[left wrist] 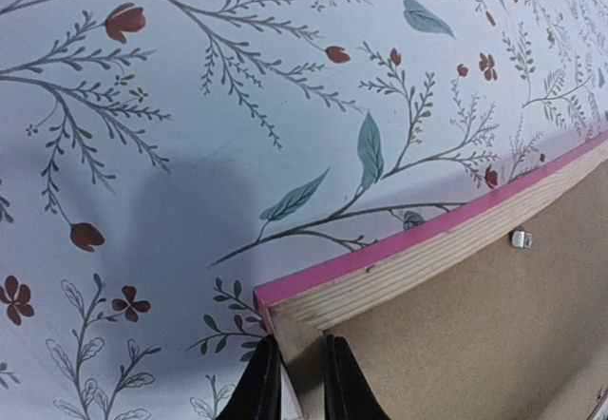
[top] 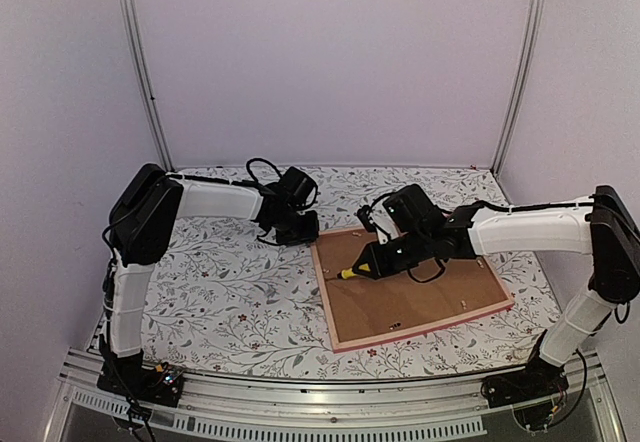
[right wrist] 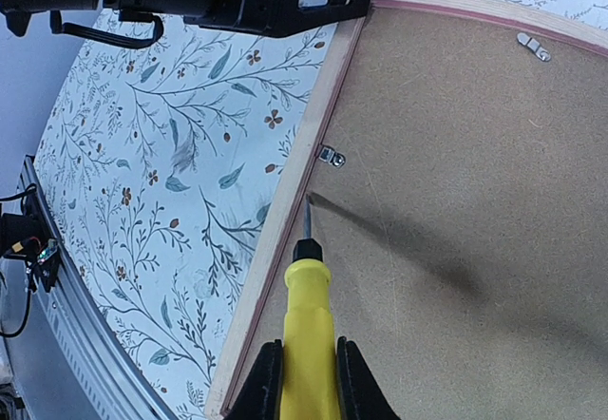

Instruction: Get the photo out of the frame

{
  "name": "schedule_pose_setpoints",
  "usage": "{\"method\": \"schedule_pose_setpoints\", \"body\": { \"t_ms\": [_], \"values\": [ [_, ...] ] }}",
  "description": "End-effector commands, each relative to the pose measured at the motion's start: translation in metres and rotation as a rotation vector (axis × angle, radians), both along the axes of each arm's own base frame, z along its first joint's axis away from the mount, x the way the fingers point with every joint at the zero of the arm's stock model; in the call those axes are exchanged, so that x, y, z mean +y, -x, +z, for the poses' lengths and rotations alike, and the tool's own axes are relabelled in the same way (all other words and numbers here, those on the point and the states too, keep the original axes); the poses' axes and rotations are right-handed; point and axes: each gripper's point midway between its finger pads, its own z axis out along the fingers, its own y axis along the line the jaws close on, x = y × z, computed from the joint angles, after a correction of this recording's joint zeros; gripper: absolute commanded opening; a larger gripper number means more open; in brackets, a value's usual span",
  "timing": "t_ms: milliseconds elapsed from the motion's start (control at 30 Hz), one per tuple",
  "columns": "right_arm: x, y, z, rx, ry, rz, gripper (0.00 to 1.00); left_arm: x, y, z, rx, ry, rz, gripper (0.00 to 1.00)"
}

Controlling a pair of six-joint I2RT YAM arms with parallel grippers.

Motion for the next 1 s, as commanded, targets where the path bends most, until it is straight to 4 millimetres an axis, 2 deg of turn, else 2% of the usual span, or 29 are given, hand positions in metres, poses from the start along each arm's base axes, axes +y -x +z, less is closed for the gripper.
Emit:
{"method": "schedule_pose_setpoints", "body": {
  "t_ms": [0,967],
  "values": [
    [-0.001,-0.005,-0.012,-0.002,0.028,-0.036,0.0,-0.002,0.011,0.0,0.014,-0.009,-0.055,0.15],
    [-0.001,-0.023,-0.02,-0.021,0.05,-0.121,0.0,0.0,0.012,-0.004,0.015,-0.012,-0.058,0.14]
  ]
}}
